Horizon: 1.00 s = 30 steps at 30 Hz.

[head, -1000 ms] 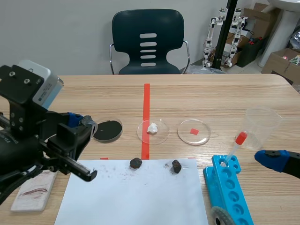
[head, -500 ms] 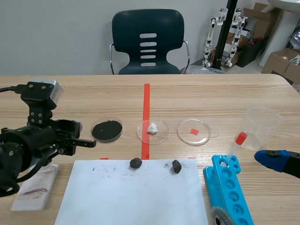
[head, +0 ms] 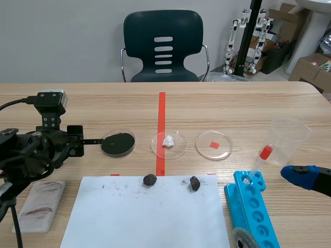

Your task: Put the mineral in the empty petri dish

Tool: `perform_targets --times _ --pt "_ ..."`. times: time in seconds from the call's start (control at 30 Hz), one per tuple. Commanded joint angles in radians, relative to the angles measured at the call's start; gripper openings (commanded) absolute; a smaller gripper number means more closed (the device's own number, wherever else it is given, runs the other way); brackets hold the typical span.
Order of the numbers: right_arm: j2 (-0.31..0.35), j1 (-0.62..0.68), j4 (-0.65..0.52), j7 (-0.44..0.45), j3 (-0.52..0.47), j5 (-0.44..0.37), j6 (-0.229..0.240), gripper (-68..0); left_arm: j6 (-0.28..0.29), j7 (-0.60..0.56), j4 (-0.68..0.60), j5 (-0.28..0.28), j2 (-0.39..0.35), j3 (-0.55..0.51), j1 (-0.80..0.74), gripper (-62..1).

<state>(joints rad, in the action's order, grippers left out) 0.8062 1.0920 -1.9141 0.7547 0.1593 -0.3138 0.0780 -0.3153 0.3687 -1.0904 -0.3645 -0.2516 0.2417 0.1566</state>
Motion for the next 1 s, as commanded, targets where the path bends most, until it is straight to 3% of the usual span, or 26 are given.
perform_targets --times 0.0,0.47,0.97 --pt "0.000 -0.009 -0.021 0.016 -0.003 -0.004 0.000 -8.4 -0.013 -0.021 -0.003 0.001 0.004 -0.008 0.030 -51.9" --pt "0.000 -0.009 -0.021 0.015 -0.003 -0.004 0.000 -8.4 -0.013 -0.080 0.223 0.001 0.024 -0.008 0.177 -51.9" --pt "0.000 -0.009 -0.021 0.016 -0.003 -0.004 0.000 -8.4 -0.011 -0.096 0.369 0.001 0.034 -0.008 0.229 -51.9"
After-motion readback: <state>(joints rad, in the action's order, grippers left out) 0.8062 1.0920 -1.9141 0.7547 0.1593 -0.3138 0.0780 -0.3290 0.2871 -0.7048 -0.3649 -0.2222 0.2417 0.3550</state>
